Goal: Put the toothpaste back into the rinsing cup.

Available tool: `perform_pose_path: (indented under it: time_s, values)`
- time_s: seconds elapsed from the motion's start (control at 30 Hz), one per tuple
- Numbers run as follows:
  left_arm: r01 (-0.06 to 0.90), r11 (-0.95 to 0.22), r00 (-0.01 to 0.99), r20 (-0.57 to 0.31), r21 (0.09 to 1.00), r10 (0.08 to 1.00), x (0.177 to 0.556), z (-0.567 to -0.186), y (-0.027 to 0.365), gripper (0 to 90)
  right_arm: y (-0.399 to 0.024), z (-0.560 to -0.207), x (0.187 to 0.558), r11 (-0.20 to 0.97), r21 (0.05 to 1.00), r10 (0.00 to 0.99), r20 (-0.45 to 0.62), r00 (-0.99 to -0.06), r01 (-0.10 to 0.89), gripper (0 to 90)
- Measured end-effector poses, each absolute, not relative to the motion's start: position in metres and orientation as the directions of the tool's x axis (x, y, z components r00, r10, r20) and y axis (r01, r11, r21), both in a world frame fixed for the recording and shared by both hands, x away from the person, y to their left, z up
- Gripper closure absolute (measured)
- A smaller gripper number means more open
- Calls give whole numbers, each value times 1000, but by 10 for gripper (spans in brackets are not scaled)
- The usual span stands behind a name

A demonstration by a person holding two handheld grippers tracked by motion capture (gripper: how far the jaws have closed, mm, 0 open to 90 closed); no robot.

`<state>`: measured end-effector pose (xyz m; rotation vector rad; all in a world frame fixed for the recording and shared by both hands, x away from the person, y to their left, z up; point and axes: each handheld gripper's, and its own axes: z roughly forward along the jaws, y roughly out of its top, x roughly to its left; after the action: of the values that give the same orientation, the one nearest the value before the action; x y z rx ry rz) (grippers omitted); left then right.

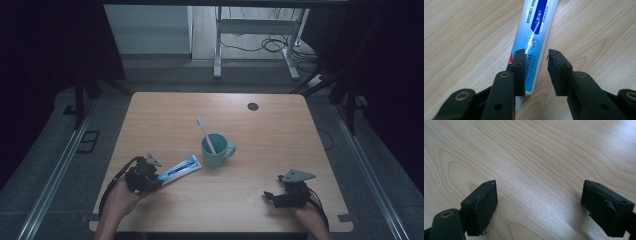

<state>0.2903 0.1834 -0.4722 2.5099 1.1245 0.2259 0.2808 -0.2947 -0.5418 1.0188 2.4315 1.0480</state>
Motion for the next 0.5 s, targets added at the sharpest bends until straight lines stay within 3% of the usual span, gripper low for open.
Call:
perform_pose_path:
  time_s: [0.5]
  values:
    - [679, -701, 714, 25, 218, 700, 323, -473, 155, 578, -295, -542, 281, 482, 725, 713, 3, -702, 493, 139]
